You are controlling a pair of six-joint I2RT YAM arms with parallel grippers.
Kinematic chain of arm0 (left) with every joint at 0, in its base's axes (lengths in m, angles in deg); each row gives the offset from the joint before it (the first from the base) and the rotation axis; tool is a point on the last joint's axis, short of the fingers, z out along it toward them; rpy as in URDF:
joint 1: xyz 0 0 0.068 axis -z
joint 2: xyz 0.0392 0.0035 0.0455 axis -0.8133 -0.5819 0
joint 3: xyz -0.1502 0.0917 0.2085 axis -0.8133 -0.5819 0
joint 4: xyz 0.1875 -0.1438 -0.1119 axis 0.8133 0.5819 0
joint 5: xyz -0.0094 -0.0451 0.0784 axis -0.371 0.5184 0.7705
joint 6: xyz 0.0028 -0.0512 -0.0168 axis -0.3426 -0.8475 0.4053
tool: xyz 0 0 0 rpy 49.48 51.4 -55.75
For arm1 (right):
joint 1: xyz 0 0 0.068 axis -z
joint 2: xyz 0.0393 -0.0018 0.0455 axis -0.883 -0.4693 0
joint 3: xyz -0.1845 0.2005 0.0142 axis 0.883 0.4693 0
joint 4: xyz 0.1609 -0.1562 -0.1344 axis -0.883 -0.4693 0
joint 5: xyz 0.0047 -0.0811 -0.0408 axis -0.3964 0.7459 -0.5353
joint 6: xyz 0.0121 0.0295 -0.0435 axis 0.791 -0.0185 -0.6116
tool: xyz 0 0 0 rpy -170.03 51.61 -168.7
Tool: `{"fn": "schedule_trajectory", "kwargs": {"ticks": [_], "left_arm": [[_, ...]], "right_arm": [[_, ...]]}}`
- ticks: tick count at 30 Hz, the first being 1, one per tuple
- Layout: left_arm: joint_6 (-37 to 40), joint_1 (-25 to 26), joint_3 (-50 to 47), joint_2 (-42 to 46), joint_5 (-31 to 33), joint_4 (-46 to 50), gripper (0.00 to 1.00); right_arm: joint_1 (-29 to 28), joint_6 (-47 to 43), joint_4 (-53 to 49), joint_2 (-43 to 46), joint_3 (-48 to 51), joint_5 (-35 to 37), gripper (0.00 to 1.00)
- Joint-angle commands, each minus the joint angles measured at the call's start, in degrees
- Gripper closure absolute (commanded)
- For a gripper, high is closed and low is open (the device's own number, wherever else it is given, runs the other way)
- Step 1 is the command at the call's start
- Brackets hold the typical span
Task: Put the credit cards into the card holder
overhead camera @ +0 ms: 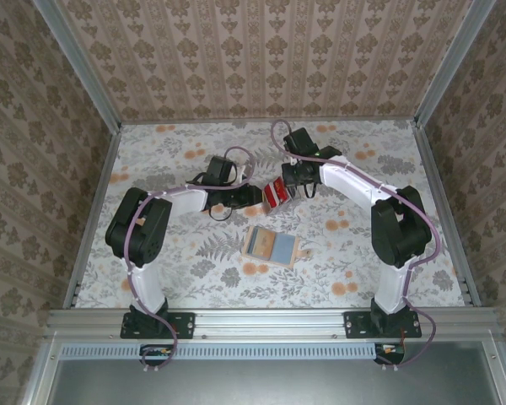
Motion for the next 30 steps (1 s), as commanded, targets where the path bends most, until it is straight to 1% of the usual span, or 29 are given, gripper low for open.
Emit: {"fn": "schedule_trajectory", "kwargs": {"ticks": [1,3,6,12,17,20,25,30], "left_arm": [[0.9,-0.3,-1.0,-0.2,0.0,-0.6,0.69],[1.1,-0.3,-1.3,0.1,0.1,-0.6,0.69],[0.9,-0.3,-1.8,0.2,0.2,-0.9,0.69],[0.4,-0.3,-2.1,0.1,-0.1,-1.9,0.69],[0.4,-0.3,-2.2,0.2,-0.1,-1.8,0.69],[0.4,-0.3,-2.0,0.1,-0.2,-1.8,0.69],[0.3,-0.3,-1.6,0.0,-0.1,-1.8,0.69],[0.3,-0.2,-1.8,-0.1,-0.1,-1.8,0.69]], "right_arm": [[-0.3,-0.9,1.1,-0.7,-2.3,2.5,0.98],[-0.3,-1.0,1.1,-0.2,-2.5,3.0,0.98],[-0.2,-1.3,1.1,0.8,-2.1,3.2,0.94],[-0.2,-1.4,0.5,0.6,-2.3,3.2,0.94],[-0.2,-1.0,1.2,2.4,-0.8,3.0,0.95],[-0.1,-0.6,0.9,2.9,-0.8,2.0,0.93],[0.1,-0.1,0.6,3.0,-0.2,0.0,0.93],[0.6,-0.1,0.7,3.9,0.8,-0.6,0.91]]}}
